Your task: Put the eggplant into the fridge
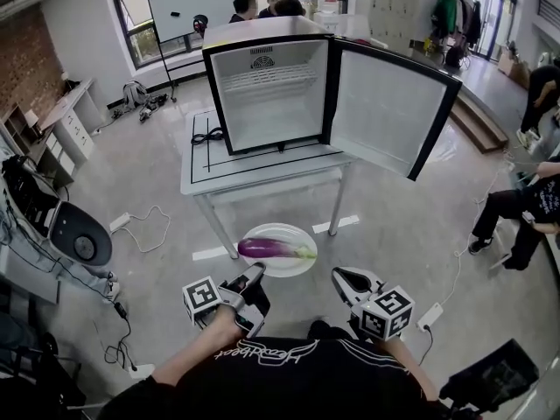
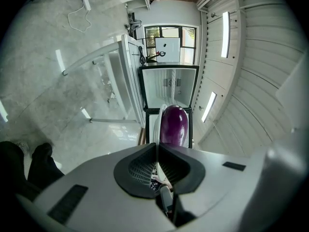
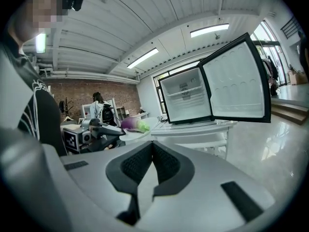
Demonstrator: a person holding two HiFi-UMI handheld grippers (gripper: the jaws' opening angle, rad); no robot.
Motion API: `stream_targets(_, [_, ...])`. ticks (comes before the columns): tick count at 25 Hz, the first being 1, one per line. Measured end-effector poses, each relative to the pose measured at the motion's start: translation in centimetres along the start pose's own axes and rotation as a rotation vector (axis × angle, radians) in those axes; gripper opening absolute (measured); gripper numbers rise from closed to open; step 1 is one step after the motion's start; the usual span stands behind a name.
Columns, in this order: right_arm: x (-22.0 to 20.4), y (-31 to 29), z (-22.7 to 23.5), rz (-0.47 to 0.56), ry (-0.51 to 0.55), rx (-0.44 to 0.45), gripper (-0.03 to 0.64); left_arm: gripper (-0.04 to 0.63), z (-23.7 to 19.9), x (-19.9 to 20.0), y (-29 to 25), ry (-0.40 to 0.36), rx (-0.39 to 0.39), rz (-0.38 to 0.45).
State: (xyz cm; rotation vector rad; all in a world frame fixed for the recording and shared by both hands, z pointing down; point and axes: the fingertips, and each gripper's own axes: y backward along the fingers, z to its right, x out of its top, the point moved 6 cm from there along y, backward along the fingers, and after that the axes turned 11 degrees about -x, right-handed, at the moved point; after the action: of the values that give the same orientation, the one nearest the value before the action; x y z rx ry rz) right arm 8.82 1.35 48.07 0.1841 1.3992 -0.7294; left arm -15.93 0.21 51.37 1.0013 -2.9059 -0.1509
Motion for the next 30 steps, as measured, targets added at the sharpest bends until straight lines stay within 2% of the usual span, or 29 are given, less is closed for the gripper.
stream_targets(4, [0.3, -0.8, 0.2, -0.017, 0.028, 0.013, 0.008, 0.025, -0.4, 0.6, 0.0, 0.0, 0.018, 0.013])
stream_targets(14, [1.6, -4.5, 2.7, -0.027, 0.021, 0.053, 0.008, 0.025, -0.8, 2.8, -2.4, -0.009, 0.04, 0.06])
stream_targets(17, [2.1, -6.2, 4.1, -0.034, 0.016, 0.063, 0.008, 0.025, -0.9, 3.7, -4.1, 0.004, 0.026, 0.073])
stream_targets(22, [3.8, -9.3, 6.8, -0.032, 0.009, 0.069, 0.008, 0.025, -1.9, 6.0, -7.3, -0.003, 0.06, 0.085])
stream_targets(30, [6.0, -14.8, 11.8, -0.049, -0.013, 0.064, 0.008, 0.025, -2.6, 9.3, -13.9, 0.017, 0.064, 0.08])
